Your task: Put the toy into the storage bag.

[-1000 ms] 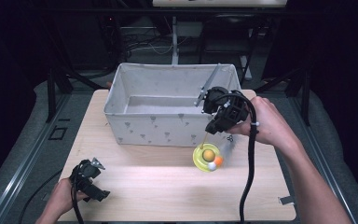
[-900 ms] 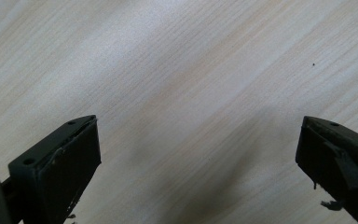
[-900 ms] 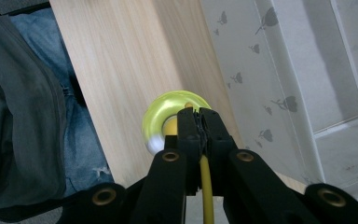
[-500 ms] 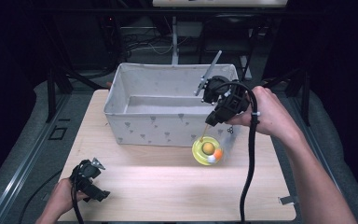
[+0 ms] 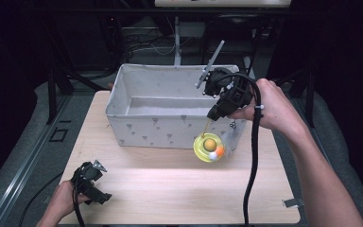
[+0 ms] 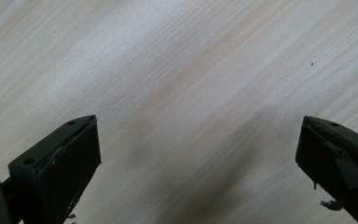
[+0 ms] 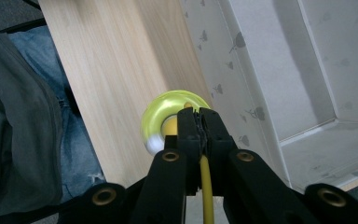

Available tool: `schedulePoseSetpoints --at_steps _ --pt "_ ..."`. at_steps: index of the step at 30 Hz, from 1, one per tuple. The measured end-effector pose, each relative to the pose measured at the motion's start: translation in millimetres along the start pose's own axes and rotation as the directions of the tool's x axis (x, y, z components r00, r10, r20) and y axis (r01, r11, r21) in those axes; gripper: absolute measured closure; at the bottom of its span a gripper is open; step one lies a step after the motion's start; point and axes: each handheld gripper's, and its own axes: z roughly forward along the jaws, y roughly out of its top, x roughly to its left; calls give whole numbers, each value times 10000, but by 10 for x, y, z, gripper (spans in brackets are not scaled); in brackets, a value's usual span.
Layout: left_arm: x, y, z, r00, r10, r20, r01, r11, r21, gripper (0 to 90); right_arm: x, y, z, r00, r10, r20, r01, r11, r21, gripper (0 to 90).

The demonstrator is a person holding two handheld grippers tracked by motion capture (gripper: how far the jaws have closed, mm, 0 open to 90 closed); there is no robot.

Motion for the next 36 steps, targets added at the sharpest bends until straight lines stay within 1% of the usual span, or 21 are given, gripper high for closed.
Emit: schedulePoseSetpoints --at_steps 6,8,10,12,15,16,19,22,25,28,30,32,36 --pt "2 3 -1 10000 12 13 -12 10000 15 1 -25 52 -63 10000 12 98 -11 9999 -162 886" --pt "0 8 2 10000 29 9 -29 10000 -6 1 -40 70 -88 9999 16 163 -14 9999 -126 886" --pt "1 13 4 10000 60 10 -60 10000 10 1 -51 90 -110 9998 57 184 -53 9998 -207 886" --pt "3 13 6 10000 57 16 -57 10000 19 1 -62 110 -133 9998 8 196 -5 9999 -156 886" --pt "9 4 5 10000 69 2 -69 10000 65 1 -62 140 -161 9997 3 227 2 9998 -218 886" --pt "13 4 4 9999 94 -49 -94 10000 27 1 -64 155 -177 9996 0 271 5 9998 -207 886" --pt "10 5 -9 10000 13 -6 -13 10000 1 1 -72 192 -203 9994 -11 340 18 9998 -220 886" --pt "6 5 -4 10000 57 -12 -57 10000 -10 1 -85 227 -236 9993 11 385 3 9994 -355 886" --pt "8 5 -5 10000 67 -33 -67 10000 -6 1 -100 260 -283 9989 -13 469 30 9994 -350 886" --pt "4 6 2 10000 27 7 -27 10000 43 1 -123 280 -314 9987 8 501 13 9991 -416 886" --pt "7 6 7 10000 86 0 -86 9999 53 1 -152 293 -328 9984 48 566 -25 9992 -397 886" --pt "5 7 7 10000 93 0 -93 9999 51 1 -177 299 -332 9985 133 530 -109 9989 -460 886" --pt "11 3 11 10000 50 -30 -50 10000 84 1 -226 331 -346 9966 243 782 -213 9990 -398 886"
